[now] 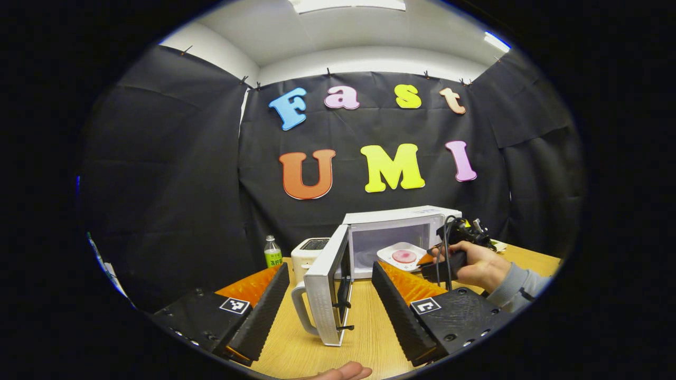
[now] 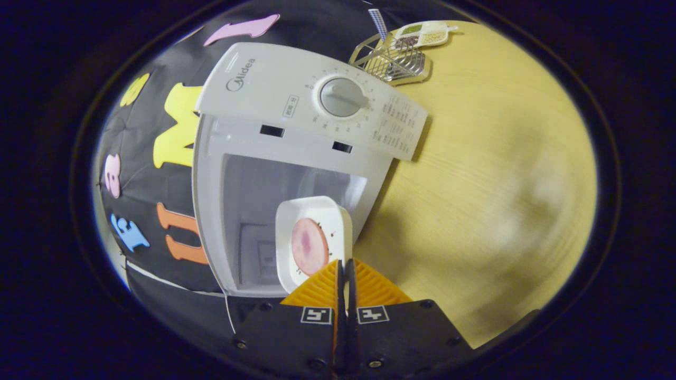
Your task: Open the microwave oven with the left hand, put the food in, and close the microwave oven.
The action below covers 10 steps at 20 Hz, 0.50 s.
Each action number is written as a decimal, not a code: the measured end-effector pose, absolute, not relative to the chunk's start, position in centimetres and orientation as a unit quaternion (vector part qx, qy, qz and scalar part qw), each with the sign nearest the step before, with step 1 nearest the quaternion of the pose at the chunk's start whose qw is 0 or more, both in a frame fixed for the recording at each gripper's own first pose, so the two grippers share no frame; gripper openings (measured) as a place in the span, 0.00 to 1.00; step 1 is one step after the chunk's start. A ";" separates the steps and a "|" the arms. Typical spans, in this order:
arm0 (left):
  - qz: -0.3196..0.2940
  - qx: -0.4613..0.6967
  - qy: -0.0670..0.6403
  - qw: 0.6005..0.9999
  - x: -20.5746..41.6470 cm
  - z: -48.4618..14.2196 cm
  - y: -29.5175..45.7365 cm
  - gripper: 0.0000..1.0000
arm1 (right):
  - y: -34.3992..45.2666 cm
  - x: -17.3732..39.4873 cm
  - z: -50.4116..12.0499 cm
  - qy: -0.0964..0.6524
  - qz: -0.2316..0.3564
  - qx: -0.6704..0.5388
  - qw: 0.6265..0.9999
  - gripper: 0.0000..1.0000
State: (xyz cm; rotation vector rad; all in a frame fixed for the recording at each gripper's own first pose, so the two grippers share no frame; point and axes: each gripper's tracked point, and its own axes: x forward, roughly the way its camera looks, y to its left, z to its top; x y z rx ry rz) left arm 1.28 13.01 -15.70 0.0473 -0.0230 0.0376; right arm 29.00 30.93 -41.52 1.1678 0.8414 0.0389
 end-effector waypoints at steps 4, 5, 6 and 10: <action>0.016 0.018 -0.009 1.000 1.5 -16.2 13.3 0.86 | 32.6 32.7 -41.9 0.326 -0.001 0.570 0.754 0.06; 0.013 0.014 -0.008 1.000 1.7 -16.4 13.3 0.85 | 32.6 33.6 -42.0 0.307 -0.013 0.578 0.756 0.07; 0.011 0.007 -0.006 1.000 1.6 -16.5 13.4 0.85 | 32.5 34.5 -42.1 0.288 -0.022 0.584 0.758 0.08; 0.001 -0.016 -0.003 1.000 1.8 -17.0 14.0 0.95 | 32.9 37.4 -42.9 0.241 -0.052 0.594 0.766 0.08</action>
